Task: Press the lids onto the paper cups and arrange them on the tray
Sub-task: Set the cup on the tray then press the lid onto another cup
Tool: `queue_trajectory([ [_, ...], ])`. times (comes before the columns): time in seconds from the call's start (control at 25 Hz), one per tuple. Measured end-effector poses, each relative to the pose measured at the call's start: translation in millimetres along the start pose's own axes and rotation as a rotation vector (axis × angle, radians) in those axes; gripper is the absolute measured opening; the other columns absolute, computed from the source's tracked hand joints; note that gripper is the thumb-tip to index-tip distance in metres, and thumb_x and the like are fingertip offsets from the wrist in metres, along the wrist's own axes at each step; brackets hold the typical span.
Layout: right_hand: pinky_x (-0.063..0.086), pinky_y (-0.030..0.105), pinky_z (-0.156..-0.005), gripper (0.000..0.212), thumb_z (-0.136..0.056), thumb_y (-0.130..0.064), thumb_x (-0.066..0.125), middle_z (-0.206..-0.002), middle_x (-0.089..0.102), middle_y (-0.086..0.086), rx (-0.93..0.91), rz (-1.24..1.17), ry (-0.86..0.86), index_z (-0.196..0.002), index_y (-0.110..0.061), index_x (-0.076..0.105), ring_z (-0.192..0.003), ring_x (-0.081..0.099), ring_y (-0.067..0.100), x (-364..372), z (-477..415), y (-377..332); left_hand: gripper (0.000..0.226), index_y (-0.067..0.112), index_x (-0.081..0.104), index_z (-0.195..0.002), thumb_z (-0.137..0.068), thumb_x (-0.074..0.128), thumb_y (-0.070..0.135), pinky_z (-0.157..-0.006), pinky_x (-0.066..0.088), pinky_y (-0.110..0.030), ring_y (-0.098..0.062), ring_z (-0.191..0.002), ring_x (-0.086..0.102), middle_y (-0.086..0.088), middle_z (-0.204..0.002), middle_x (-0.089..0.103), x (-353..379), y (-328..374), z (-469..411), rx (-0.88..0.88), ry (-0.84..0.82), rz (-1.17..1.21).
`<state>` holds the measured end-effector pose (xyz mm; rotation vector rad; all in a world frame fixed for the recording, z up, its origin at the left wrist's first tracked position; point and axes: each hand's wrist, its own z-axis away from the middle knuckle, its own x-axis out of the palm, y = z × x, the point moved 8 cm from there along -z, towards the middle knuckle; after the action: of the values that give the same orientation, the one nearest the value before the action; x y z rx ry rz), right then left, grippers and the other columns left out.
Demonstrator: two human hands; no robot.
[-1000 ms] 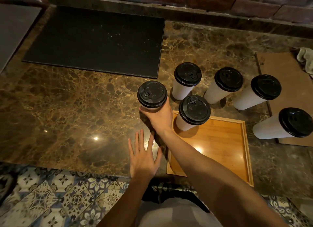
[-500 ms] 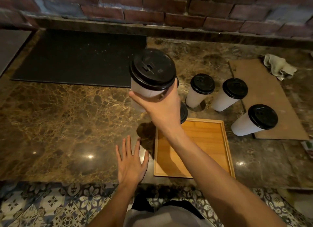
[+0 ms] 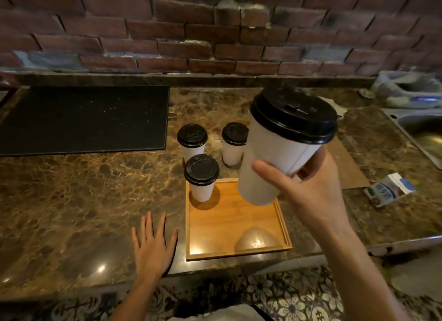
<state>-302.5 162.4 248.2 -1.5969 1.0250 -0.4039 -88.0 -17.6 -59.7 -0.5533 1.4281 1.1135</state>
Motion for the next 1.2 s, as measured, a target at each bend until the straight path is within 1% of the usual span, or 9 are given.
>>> queue_trajectory([
  [0.2, 0.053, 0.016, -0.079, 0.089, -0.054, -0.054, 0.083, -0.119, 0.062, -0.023, 0.138, 0.032, 0.018, -0.133, -0.032, 0.049, -0.11, 0.059, -0.005, -34, 33, 40, 0.059, 0.029, 0.033, -0.146, -0.093, 0.048, 0.051, -0.117, -0.005, -0.043, -0.023, -0.148, 0.003, -0.006, -0.16, 0.009, 0, -12, -16, -0.035, -0.138, 0.205],
  [0.36, 0.05, 0.006, -0.077, 0.091, -0.052, -0.047, 0.081, -0.121, 0.062, -0.018, 0.185, 0.034, 0.019, -0.135, -0.027, 0.049, -0.108, 0.059, -0.008, -44, 43, 59, 0.051, 0.026, 0.046, -0.137, -0.09, 0.061, 0.039, -0.11, 0.026, -0.044, -0.025, -0.139, 0.029, -0.005, -0.154, 0.03, -33, 8, -17, -0.16, -0.24, 0.599],
  [0.52, 0.049, 0.004, -0.078, 0.095, -0.048, -0.056, 0.08, -0.119, 0.06, -0.024, 0.16, 0.051, 0.001, -0.134, -0.031, 0.048, -0.109, 0.056, -0.012, -44, 41, 52, 0.049, 0.051, 0.045, -0.124, -0.082, 0.069, 0.044, -0.109, 0.031, -0.043, -0.014, -0.135, 0.031, 0.021, -0.147, 0.029, -97, 93, 13, 0.132, -0.273, 0.825],
  [0.6, 0.047, 0.003, -0.082, 0.098, -0.049, -0.055, 0.081, -0.119, 0.06, -0.028, 0.131, 0.042, -0.038, -0.137, -0.028, 0.048, -0.111, 0.055, -0.013, -39, 38, 43, 0.057, 0.06, 0.04, -0.122, -0.074, 0.071, 0.057, -0.109, 0.031, -0.032, -0.001, -0.134, 0.03, 0.038, -0.141, 0.025, -127, 144, 39, 0.385, -0.347, 0.863],
  [0.68, 0.045, 0.001, -0.083, 0.096, -0.051, -0.051, 0.082, -0.116, 0.06, -0.034, 0.087, 0.032, -0.081, -0.137, -0.026, 0.047, -0.112, 0.053, -0.017, -32, 34, 31, 0.073, 0.06, 0.032, -0.13, -0.069, 0.071, 0.057, -0.109, 0.029, -0.016, 0.009, -0.134, 0.029, 0.039, -0.142, 0.028, -148, 182, 61, 0.587, -0.395, 0.874],
  [0.76, 0.043, 0.0, -0.084, 0.093, -0.052, -0.051, 0.082, -0.115, 0.058, -0.04, 0.049, 0.012, -0.12, -0.134, -0.031, 0.046, -0.112, 0.052, -0.019, -25, 32, 19, 0.089, 0.057, 0.021, -0.136, -0.067, 0.077, 0.048, -0.105, 0.028, -0.007, 0.011, -0.134, 0.029, 0.039, -0.142, 0.031, -163, 205, 72, 0.69, -0.408, 0.903],
  [0.88, 0.045, 0.004, -0.086, 0.087, -0.053, -0.049, 0.084, -0.119, 0.059, -0.035, 0.024, -0.02, -0.193, -0.13, -0.037, 0.046, -0.114, 0.054, -0.015, -12, 30, 7, 0.11, 0.039, 0.016, -0.145, -0.063, 0.088, 0.022, -0.099, 0.036, -0.006, 0.008, -0.131, 0.038, 0.033, -0.137, 0.042, -175, 223, 73, 0.777, -0.401, 0.978],
  [1.04, 0.048, 0.009, -0.088, 0.083, -0.057, -0.042, 0.09, -0.121, 0.061, -0.027, 0.017, -0.041, -0.305, -0.128, -0.039, 0.048, -0.115, 0.056, -0.009, 1, 32, 1, 0.092, 0.005, 0.036, -0.133, -0.057, 0.087, -0.001, -0.085, 0.047, -0.007, 0.01, -0.111, 0.056, 0.032, -0.118, 0.058, -179, 226, 71, 0.836, -0.335, 0.935],
  [1.2, 0.048, 0.016, -0.095, 0.079, -0.06, -0.025, 0.091, -0.125, 0.063, -0.019, 0.008, -0.108, -0.455, -0.128, -0.036, 0.052, -0.12, 0.057, -0.001, 8, 30, -1, 0.081, -0.002, 0.046, -0.12, -0.051, 0.086, -0.009, -0.081, 0.044, -0.002, 0.015, -0.106, 0.055, 0.03, -0.11, 0.061, -185, 222, 73, 0.892, -0.373, 0.934],
])
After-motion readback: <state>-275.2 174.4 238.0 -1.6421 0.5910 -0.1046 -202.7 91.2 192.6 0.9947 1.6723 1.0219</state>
